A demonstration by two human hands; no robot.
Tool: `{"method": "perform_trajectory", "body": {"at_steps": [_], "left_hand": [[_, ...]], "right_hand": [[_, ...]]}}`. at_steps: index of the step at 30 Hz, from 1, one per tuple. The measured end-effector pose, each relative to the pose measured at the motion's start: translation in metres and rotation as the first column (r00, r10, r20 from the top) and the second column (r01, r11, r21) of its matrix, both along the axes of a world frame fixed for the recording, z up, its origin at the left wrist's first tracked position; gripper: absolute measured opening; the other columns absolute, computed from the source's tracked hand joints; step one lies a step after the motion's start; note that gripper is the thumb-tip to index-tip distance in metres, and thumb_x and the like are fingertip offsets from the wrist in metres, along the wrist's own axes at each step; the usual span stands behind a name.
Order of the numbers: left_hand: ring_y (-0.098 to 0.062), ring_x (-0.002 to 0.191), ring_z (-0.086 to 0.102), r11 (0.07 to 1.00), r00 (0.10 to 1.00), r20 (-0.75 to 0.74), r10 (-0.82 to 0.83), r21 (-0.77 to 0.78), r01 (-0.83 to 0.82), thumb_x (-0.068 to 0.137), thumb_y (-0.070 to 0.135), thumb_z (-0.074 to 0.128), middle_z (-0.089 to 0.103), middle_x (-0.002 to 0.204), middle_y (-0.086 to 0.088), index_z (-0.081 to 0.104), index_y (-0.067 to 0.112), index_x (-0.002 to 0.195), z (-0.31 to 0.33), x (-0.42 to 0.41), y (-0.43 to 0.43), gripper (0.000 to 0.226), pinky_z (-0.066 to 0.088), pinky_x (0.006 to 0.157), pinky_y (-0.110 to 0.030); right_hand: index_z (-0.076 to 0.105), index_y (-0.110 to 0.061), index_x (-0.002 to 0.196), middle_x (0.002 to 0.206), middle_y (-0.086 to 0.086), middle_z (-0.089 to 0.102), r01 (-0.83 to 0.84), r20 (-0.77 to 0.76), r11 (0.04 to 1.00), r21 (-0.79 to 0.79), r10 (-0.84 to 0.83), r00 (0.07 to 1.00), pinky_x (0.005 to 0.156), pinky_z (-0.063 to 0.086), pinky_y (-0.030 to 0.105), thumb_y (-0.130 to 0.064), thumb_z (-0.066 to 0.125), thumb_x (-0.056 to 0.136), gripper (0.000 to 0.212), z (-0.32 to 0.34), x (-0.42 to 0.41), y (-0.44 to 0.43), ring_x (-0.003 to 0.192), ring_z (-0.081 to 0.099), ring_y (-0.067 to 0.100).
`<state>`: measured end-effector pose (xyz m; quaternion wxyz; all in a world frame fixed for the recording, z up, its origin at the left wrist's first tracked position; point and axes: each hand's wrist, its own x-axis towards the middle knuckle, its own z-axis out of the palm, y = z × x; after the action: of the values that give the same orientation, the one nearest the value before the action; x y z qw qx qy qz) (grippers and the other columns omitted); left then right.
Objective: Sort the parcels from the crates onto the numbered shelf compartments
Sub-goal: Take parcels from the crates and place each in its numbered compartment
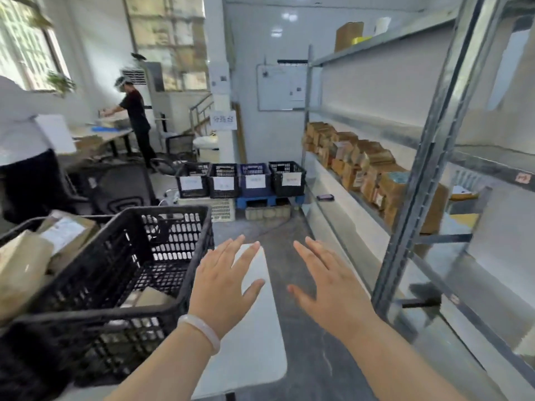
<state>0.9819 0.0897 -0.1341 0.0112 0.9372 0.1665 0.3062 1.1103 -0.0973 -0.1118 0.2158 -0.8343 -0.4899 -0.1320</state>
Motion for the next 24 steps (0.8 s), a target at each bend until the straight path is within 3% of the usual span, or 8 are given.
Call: {"method": "perform_trajectory", "body": {"at_steps": [4,11,14,19,22,24], "left_hand": [[-0.027,0.132,0.049,0.988,0.988,-0.063,0.144,-0.038,-0.147,0.087,0.058,0.047,0.050,0.146,-0.004,0.048,0.028,0.142,-0.010,-0.040,0.055,0.063,0.045,0.106,-0.047],[-0.019,0.145,0.028,0.918,0.940,-0.203,0.274,-0.236,-0.318,0.090,0.055,0.057,0.033,0.157,0.004,0.036,0.034,0.149,-0.046,-0.091,0.173,0.066,0.034,0.115,-0.043],[-0.018,0.148,0.019,0.883,0.920,-0.308,0.244,-0.322,-0.342,0.094,0.053,0.054,0.025,0.160,0.007,0.030,0.037,0.152,-0.059,-0.101,0.223,0.065,0.027,0.119,-0.039],[-0.022,0.145,0.025,0.792,0.869,-0.482,0.116,-0.483,-0.374,0.092,0.053,0.057,0.022,0.161,0.006,0.027,0.039,0.152,-0.094,-0.096,0.298,0.069,0.037,0.114,-0.041],[-0.028,0.145,0.027,0.740,0.739,-0.674,-0.009,-0.502,-0.448,0.092,0.047,0.057,0.016,0.162,-0.001,0.011,0.033,0.157,-0.102,-0.078,0.320,0.081,0.037,0.112,-0.041],[-0.032,0.137,0.039,0.727,0.630,-0.772,-0.079,-0.477,-0.494,0.091,0.046,0.055,0.023,0.159,-0.008,0.003,0.025,0.159,-0.108,-0.064,0.327,0.088,0.041,0.108,-0.043]], "right_hand": [[0.009,-0.038,0.152,0.160,-0.015,0.007,-0.118,-0.029,0.993,-0.011,0.117,0.993,0.106,-0.008,0.014,-0.058,0.047,0.092,0.073,-0.003,-0.029,0.070,0.146,0.002,0.006],[0.015,-0.036,0.152,0.159,-0.013,0.011,-0.254,-0.187,0.964,-0.081,0.236,0.954,0.110,0.002,0.018,-0.052,0.048,0.094,0.069,-0.032,-0.066,0.197,0.146,0.006,0.005],[0.022,-0.033,0.151,0.157,-0.011,0.019,-0.288,-0.239,0.951,-0.110,0.256,0.937,0.115,0.011,0.022,-0.050,0.051,0.092,0.068,-0.041,-0.079,0.253,0.143,0.014,0.006],[0.026,-0.031,0.151,0.157,-0.009,0.022,-0.251,-0.279,0.955,-0.159,0.200,0.939,0.115,0.015,0.024,-0.047,0.052,0.093,0.066,-0.058,-0.080,0.319,0.143,0.017,0.008],[0.024,-0.034,0.151,0.158,-0.010,0.019,-0.228,-0.320,0.955,-0.187,0.160,0.934,0.116,0.016,0.027,-0.048,0.051,0.093,0.066,-0.068,-0.079,0.339,0.145,0.015,0.009],[0.023,-0.035,0.151,0.158,-0.011,0.018,-0.219,-0.333,0.954,-0.207,0.141,0.932,0.115,0.015,0.026,-0.048,0.051,0.093,0.065,-0.072,-0.078,0.348,0.144,0.014,0.008]]}}
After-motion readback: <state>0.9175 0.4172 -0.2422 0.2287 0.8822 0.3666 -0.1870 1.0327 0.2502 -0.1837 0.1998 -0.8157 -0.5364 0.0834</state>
